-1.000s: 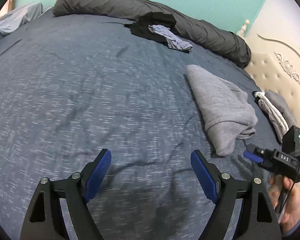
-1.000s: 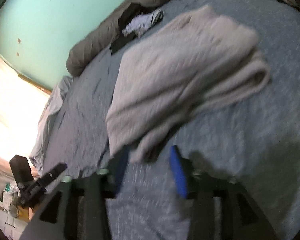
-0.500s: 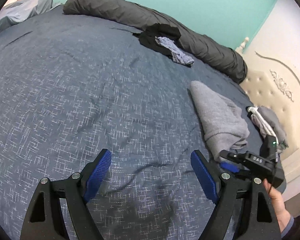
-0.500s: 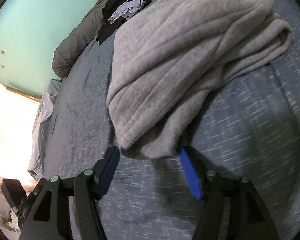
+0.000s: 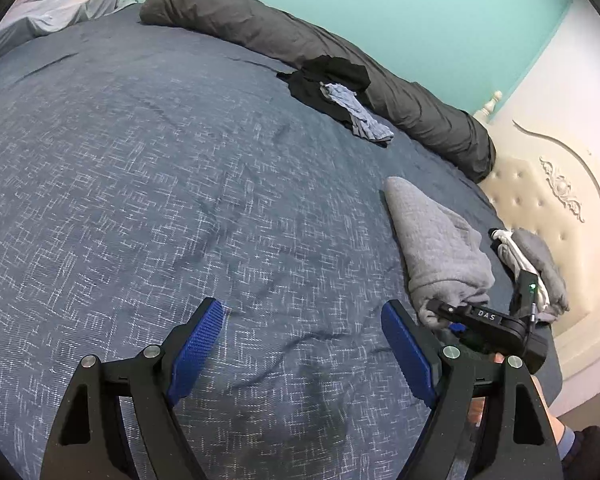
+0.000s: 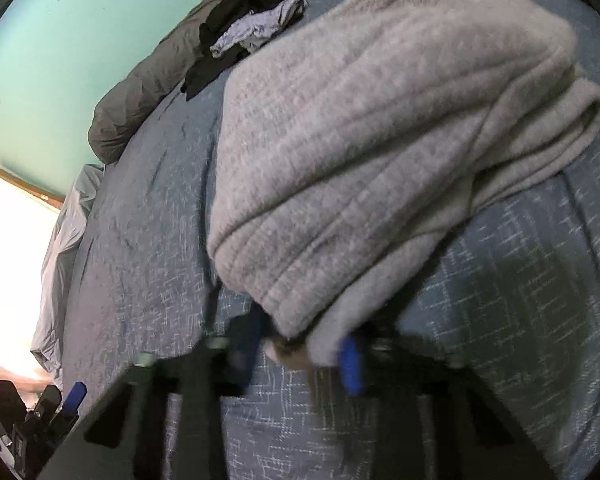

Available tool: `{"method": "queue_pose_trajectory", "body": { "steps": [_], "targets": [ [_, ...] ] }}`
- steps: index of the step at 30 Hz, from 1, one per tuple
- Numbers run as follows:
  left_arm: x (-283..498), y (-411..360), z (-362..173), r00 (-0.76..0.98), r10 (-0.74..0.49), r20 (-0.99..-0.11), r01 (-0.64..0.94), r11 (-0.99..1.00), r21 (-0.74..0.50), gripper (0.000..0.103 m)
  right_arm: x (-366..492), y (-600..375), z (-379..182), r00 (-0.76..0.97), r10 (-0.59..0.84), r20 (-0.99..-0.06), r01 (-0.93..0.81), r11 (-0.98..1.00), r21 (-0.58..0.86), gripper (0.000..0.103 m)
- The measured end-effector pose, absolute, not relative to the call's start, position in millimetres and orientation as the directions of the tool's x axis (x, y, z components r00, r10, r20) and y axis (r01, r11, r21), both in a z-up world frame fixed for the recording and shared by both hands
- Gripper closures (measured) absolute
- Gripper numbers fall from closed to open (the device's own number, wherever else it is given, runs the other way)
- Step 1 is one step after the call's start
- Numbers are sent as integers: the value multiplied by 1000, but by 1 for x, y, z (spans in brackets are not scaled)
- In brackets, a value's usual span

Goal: Fold clothes

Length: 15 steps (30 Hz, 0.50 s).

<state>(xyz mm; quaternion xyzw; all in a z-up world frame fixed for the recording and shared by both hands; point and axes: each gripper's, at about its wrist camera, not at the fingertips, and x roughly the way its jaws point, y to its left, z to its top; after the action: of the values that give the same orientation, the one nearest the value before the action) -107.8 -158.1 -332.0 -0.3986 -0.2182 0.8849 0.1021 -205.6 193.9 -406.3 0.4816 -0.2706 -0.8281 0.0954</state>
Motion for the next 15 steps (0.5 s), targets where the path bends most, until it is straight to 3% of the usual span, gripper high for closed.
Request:
{"method": "queue_pose_trajectory", "body": {
  "steps": [4,15],
  "targets": [
    [-107,-154,-332,-659,354,-663,-9,-886,-464,18,-194,201,-396,-529,-420,-737,-66,-846,529,90],
    [-104,-148,-336,-654,352,-669,0,-885,-466,18,-151,246,-342,-539,-442,-716,36,-862,506,92]
  ]
}}
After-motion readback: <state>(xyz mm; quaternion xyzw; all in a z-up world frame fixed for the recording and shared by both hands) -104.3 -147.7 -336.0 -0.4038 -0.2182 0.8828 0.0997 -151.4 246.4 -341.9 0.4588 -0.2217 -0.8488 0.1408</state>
